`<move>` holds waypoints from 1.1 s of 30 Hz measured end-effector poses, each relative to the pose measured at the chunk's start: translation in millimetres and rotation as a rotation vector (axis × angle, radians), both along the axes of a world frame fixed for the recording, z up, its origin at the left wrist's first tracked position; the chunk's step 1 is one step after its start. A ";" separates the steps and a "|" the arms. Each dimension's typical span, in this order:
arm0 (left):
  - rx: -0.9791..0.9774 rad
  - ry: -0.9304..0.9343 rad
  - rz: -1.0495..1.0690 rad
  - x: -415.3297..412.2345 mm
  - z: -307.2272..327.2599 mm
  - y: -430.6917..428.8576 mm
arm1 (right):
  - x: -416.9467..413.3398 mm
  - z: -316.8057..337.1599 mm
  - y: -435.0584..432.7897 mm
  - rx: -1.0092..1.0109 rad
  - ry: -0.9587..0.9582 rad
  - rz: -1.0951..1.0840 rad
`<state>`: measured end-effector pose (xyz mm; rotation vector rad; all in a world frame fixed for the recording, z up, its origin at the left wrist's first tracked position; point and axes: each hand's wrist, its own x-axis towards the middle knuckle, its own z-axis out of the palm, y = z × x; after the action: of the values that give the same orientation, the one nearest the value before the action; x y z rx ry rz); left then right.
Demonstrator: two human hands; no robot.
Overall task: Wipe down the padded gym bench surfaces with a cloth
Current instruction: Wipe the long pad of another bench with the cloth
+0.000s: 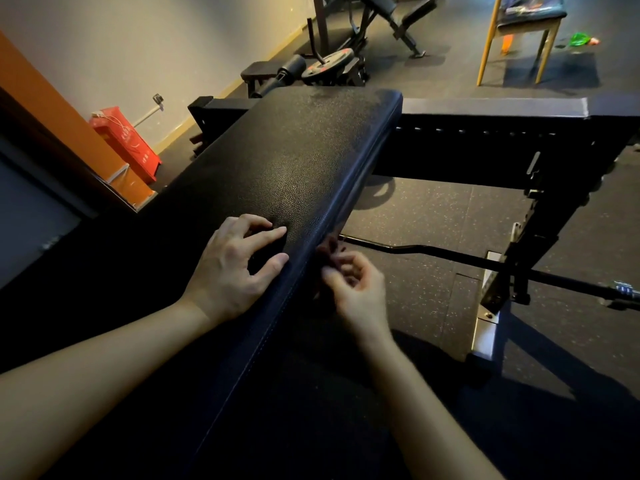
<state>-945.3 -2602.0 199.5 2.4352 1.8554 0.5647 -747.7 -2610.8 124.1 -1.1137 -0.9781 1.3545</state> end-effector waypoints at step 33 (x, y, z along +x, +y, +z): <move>-0.084 0.082 0.027 5.8 11.4 -4.4 | 56.2 18.0 77.8 -0.440 0.303 -0.145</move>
<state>-939.5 -2606.4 210.8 2.4175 1.9038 0.3854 -691.5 -2533.0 142.1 -1.2271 -0.3793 1.6038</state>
